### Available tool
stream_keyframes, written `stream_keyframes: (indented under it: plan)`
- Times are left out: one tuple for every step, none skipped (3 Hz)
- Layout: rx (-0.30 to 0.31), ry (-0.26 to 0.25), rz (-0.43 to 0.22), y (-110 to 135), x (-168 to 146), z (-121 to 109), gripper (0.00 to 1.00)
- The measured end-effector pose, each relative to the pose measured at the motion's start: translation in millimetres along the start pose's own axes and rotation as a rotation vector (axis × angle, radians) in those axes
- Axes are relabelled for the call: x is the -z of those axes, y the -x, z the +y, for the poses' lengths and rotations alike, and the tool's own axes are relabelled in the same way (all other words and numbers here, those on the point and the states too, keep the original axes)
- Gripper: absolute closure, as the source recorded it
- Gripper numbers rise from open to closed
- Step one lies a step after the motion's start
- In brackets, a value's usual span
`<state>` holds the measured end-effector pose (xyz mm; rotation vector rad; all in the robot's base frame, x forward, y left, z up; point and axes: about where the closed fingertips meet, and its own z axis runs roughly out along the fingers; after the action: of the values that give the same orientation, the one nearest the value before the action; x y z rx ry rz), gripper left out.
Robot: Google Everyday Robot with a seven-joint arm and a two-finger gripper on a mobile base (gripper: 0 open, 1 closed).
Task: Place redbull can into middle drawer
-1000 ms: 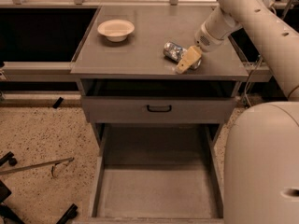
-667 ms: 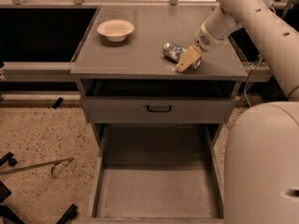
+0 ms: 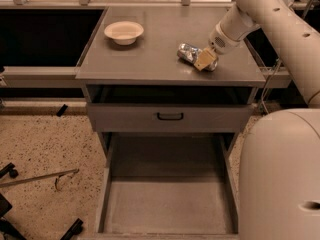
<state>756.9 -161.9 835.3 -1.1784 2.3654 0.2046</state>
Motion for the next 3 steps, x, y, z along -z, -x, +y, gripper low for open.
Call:
stream_keyframes:
  plan:
    - [0.001,0.002,0.000,0.1,1.5,0.6,1.00]
    - [0.126,0.119,-0.051,-20.6,49.9,39.2,1.00]
    - [0.189,0.139,-0.054,-25.8,50.9,43.2,1.00]
